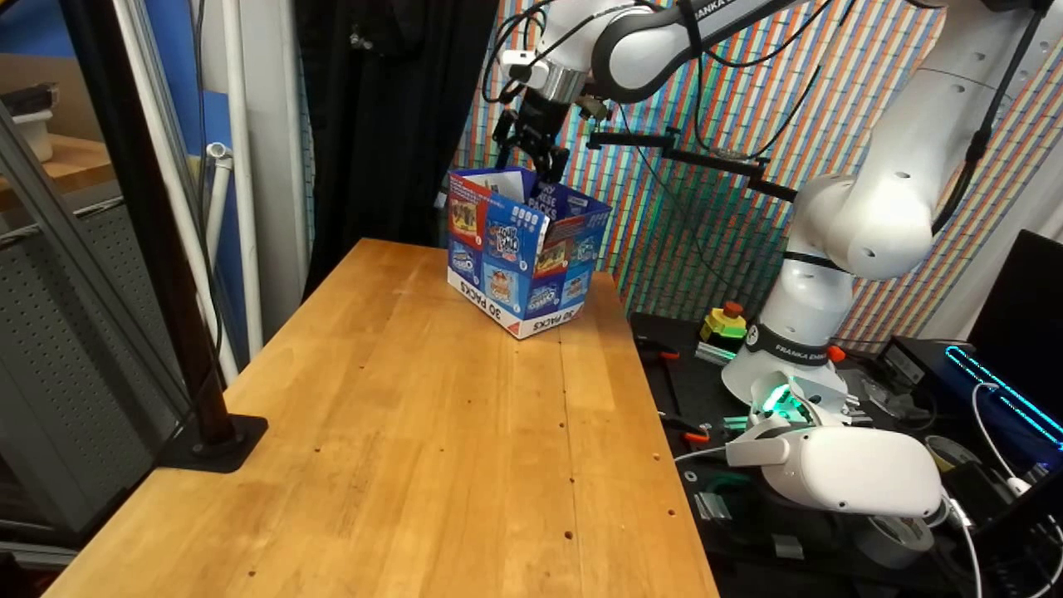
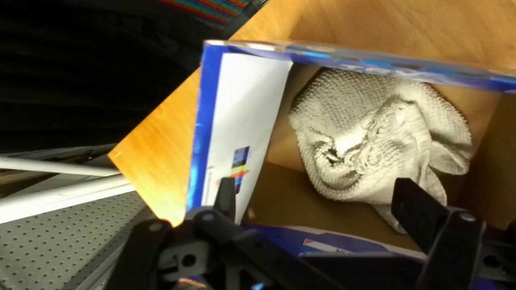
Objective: Put the green object in the towel then put it in the box
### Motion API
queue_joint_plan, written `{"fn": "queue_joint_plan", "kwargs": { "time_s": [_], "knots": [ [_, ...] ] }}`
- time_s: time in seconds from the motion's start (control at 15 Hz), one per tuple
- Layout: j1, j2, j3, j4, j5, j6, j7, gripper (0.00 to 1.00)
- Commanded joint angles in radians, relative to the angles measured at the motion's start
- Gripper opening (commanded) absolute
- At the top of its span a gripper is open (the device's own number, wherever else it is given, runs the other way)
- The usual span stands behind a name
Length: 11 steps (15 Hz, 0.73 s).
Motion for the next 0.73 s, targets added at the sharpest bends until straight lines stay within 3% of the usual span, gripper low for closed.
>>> {"fn": "queue_joint_plan", "kwargs": {
  "time_s": [0.0, 0.2, 0.27, 0.67],
  "knots": [
    [0.017, -0.099, -0.018, -0.004, 0.064, -0.006, 0.003, 1.0],
    [0.037, -0.161, -0.016, -0.004, 0.152, -0.059, 0.056, 1.0],
    [0.025, -0.107, -0.018, 0.003, 0.1, -0.027, 0.024, 1.0],
    [0.04, -0.146, -0.019, -0.002, 0.126, -0.057, 0.057, 1.0]
  ]
}}
